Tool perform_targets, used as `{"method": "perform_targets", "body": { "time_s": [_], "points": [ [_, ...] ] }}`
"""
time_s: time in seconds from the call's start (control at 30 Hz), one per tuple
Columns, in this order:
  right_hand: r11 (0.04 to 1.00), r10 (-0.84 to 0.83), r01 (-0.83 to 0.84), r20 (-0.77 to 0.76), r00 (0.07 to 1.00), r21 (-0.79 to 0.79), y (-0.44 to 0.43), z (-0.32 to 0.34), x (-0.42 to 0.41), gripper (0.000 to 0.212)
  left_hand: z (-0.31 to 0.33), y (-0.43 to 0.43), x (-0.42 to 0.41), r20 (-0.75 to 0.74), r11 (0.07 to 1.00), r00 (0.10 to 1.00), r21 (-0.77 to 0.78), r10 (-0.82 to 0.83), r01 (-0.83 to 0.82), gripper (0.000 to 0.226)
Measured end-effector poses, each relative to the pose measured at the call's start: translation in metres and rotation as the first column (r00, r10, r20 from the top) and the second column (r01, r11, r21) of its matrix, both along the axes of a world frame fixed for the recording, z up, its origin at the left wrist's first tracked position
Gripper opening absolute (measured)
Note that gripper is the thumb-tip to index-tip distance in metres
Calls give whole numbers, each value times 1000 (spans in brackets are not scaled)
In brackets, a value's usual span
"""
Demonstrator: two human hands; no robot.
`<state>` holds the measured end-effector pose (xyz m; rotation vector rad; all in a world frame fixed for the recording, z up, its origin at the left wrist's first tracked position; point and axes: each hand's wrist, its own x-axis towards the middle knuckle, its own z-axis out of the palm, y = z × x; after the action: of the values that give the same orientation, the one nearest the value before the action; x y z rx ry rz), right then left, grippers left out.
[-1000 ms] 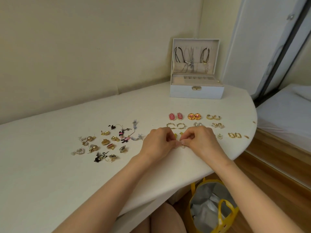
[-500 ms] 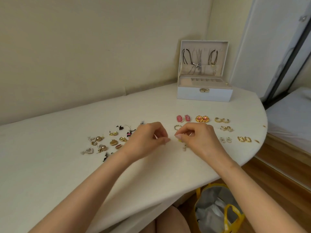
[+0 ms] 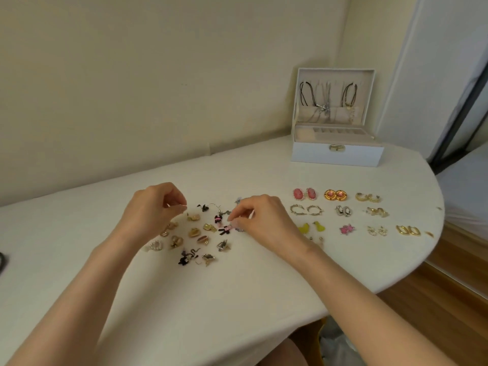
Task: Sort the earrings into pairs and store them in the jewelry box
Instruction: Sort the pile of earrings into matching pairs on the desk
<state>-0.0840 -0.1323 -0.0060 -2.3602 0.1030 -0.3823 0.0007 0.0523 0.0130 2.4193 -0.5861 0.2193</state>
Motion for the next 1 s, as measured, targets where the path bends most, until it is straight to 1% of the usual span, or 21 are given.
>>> {"method": "perform_targets", "body": {
  "time_s": [0.1, 0.2, 0.3, 0.37, 0.53, 0.6, 0.7, 0.77, 0.83, 0.9, 1.0],
  "points": [
    [995, 44, -47, -30, 999, -87, 11, 1, 13, 13, -5, 11, 7, 29, 995, 996, 51, 86, -87, 12],
    [977, 71, -84, -73, 995, -194, 19, 2, 23, 11, -10, 20, 12, 35, 986, 990, 94, 138, -141, 20],
    [962, 78, -103, -106, 991, -255, 24, 0, 29, 10, -13, 25, 16, -3, 977, 986, 130, 169, -167, 26],
    [955, 77, -105, -107, 991, -278, 26, -1, 31, 10, -15, 26, 18, -41, 977, 984, 134, 174, -167, 26],
    [950, 60, -87, -98, 993, -300, 26, -4, 33, 10, -17, 25, 20, -93, 992, 989, 46, 119, -116, 9],
    [948, 56, -84, -98, 994, -307, 26, -4, 33, 11, -18, 24, 20, -93, 997, 993, 24, 78, -76, 9],
    [946, 59, -87, -97, 994, -312, 26, -3, 33, 9, -19, 20, 19, -111, 997, 993, 77, 33, -24, 15],
    [948, 58, -87, -103, 993, -306, 26, -3, 33, 8, -20, 19, 19, -124, 988, 991, 152, 45, -26, 14],
    [949, 52, -83, -108, 993, -303, 25, -3, 32, 8, -22, 20, 20, -125, 981, 990, 189, 66, -42, 15],
    [950, 45, -76, -108, 993, -302, 25, -3, 32, 7, -23, 21, 21, -125, 982, 989, 180, 77, -54, 15],
    [957, 32, -59, -99, 995, -283, 23, -3, 31, 7, -23, 21, 23, -127, 991, 989, 126, 71, -55, 14]
  ]
}}
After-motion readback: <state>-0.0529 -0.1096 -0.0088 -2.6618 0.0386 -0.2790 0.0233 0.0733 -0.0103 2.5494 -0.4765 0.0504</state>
